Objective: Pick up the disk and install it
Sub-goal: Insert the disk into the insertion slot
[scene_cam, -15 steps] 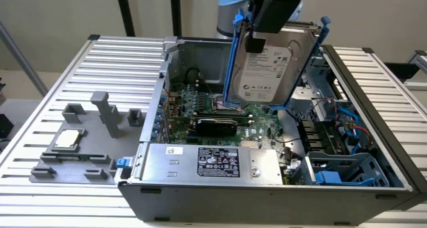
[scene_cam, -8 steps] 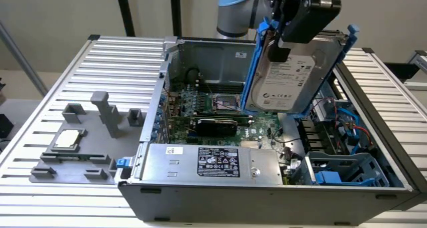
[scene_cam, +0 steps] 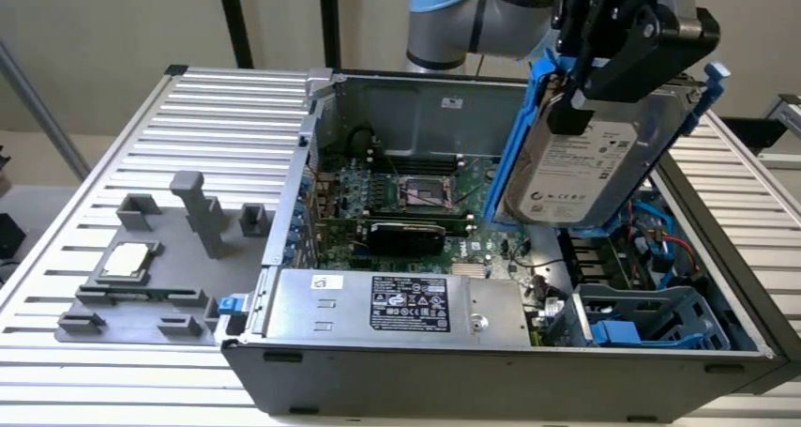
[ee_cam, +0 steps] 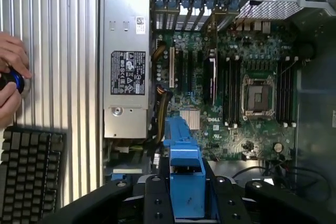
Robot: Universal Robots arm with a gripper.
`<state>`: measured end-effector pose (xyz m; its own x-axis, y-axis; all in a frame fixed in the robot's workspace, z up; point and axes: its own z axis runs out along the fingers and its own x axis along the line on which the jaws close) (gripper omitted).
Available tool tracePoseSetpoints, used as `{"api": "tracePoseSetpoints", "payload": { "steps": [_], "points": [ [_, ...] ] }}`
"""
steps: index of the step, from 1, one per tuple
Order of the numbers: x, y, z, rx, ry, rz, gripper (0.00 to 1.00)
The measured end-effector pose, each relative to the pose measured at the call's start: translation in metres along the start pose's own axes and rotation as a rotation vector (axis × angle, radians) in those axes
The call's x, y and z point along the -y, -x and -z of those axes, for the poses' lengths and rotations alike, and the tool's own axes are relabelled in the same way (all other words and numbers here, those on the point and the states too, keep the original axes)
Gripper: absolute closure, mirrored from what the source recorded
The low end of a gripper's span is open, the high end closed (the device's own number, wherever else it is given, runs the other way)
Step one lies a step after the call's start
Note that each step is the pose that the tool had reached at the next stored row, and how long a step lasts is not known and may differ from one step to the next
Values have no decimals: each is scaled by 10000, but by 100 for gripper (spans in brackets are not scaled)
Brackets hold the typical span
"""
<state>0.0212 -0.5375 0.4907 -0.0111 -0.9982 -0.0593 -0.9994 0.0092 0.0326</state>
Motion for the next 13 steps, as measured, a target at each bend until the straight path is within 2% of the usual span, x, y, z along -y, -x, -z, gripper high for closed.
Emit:
{"api": "tracePoseSetpoints", "payload": {
  "steps": [6,13],
  "points": [
    [189,-135,-4,-1,-1,0,100],
    [369,-325,-17,0,-2,-1,100]
  ]
}}
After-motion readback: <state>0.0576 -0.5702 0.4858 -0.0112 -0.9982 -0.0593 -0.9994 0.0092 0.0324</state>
